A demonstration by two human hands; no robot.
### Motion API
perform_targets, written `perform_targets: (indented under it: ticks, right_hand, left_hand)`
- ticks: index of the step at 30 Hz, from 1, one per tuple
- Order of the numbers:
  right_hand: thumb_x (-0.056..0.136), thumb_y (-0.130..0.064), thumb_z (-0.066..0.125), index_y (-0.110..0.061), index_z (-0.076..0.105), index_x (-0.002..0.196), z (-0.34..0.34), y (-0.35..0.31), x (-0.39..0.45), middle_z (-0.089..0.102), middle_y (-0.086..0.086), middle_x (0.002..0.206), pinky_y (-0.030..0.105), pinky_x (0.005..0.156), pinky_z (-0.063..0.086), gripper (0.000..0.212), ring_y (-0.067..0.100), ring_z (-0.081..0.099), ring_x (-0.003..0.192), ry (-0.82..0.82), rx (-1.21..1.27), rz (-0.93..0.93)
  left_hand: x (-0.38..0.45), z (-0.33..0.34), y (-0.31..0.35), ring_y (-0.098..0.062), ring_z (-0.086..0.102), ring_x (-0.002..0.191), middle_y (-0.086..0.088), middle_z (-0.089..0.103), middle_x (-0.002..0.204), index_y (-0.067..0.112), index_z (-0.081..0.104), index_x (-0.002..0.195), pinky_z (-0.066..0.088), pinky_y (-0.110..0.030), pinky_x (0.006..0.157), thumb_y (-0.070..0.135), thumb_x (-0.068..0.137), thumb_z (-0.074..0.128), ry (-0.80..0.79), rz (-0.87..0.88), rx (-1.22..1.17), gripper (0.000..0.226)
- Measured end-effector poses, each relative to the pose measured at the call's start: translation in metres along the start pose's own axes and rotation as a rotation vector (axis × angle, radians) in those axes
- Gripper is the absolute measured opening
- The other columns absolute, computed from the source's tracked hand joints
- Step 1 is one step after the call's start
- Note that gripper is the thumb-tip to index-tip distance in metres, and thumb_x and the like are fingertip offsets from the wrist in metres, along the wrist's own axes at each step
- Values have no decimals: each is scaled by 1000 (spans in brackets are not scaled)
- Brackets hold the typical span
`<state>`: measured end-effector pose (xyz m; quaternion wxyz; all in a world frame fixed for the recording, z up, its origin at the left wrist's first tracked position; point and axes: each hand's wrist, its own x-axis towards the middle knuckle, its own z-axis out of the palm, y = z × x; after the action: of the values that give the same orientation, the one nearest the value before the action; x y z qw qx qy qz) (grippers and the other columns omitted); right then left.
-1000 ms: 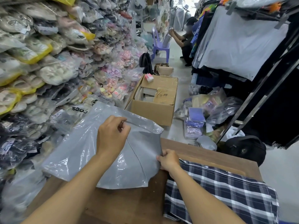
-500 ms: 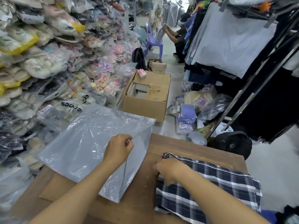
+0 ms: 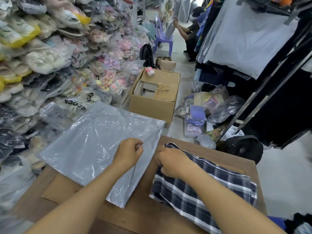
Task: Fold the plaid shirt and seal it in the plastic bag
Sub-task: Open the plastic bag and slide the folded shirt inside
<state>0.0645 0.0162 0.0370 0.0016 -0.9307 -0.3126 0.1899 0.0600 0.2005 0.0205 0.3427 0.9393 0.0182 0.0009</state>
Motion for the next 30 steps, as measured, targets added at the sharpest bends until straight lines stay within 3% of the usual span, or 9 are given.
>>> perform_targets:
  ticks: [3,7,10,15,18,22,27,30]
  right_hand:
    - [87,-9,57,-10,62,103,-10,-16,9,54,10,110,37,63,37,16,27,46,80,140,17,-79]
    - [90,-7,56,-6,64,105,8,-27,29,57,13,110,43,68,49,18,34,56,96,211,73,-130]
    - [91,-9,57,-7,65,105,29,-23,45,57,13,108,48,71,52,16,35,57,98,223,90,-127]
    - [90,-4,54,-8,60,122,47,-22,68,60,16,119,43,76,43,32,36,58,106,238,59,12]
    - [92,-4,51,-13,55,125,52,-21,68,57,13,122,42,73,46,35,36,60,102,158,231,42]
    - [96,-20,53,-25,64,110,42,1,43,63,0,114,41,83,52,19,25,62,102,220,505,65]
    - [94,-20,62,-17,68,116,35,62,-11,64,0,112,27,87,46,23,16,59,102,347,669,364]
    - [91,-33,64,-18,63,121,54,107,-55,58,10,126,40,101,45,34,30,53,120,337,627,710]
  left_hand:
    - [1,0,0,-18,58,78,10,58,72,13,75,103,54,-36,80,13,90,59,-3,1,-12,21]
    - [1,-3,-3,-16,60,80,5,63,81,12,74,107,54,-33,81,12,90,57,17,-21,-38,24]
    - [0,-5,-6,-14,61,77,7,65,76,12,75,102,52,-27,77,11,88,58,39,-73,-89,23]
    - [-9,-1,0,-17,63,72,-1,68,71,10,76,85,55,-33,74,9,83,61,5,-35,-108,15]
    - [-9,5,0,-10,61,73,8,64,73,16,76,91,53,-25,73,12,84,60,-14,-28,-103,18]
    - [-8,16,1,-14,61,71,8,65,72,22,74,86,56,-34,69,16,83,58,-47,-44,-79,18]
    - [-12,29,10,-13,62,68,8,64,70,25,70,87,56,-35,62,19,86,56,-65,-52,26,15]
    - [-15,36,10,-14,60,64,8,62,66,25,65,84,52,-31,56,20,85,58,-68,-54,86,9]
